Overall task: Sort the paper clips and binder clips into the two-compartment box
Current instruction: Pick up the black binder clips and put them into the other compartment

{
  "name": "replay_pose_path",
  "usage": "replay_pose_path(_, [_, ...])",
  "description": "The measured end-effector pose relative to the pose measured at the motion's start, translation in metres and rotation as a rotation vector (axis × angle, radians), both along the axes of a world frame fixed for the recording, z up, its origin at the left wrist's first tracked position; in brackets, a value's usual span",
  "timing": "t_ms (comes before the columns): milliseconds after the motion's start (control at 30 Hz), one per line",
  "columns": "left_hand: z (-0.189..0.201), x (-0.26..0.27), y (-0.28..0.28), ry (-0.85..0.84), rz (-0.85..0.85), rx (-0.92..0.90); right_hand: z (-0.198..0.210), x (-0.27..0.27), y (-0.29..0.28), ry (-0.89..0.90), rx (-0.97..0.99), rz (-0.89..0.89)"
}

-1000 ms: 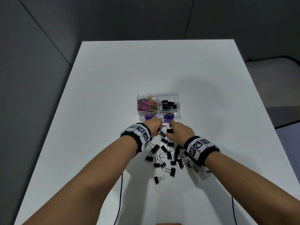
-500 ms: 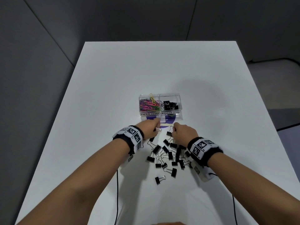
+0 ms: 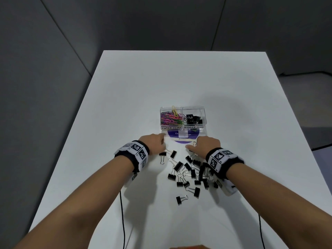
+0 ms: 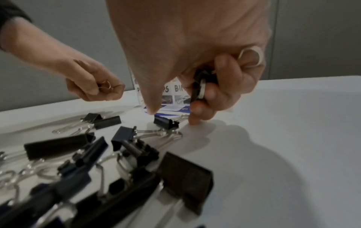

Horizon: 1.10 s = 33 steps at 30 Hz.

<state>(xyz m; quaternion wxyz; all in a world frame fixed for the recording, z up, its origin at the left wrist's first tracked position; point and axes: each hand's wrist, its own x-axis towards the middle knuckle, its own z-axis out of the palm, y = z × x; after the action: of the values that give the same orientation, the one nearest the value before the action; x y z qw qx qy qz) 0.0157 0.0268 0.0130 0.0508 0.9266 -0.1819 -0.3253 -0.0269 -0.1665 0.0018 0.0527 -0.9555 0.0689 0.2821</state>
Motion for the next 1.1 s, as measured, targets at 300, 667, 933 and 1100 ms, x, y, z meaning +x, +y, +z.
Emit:
replay_pose_path(300, [-0.013,-0.024,-0.005,-0.038,-0.05,0.133,-0.003,-0.014,0.007,-0.018,0.053,-0.014])
replay_pose_path(667, [-0.01,-0.024,-0.009,-0.17,-0.229,0.154,0.008,-0.007,-0.027,-0.124,0.17,0.011])
replay_pose_path(933, [0.034,0.015,-0.013,-0.197,-0.264,-0.105,0.043,0.063,-0.033,-0.375,0.009,0.184])
replay_pose_path(1100, [0.053,0.049,-0.031,-0.315,-0.246,-0.148,0.034,0.082,-0.019,-0.32,0.151,0.194])
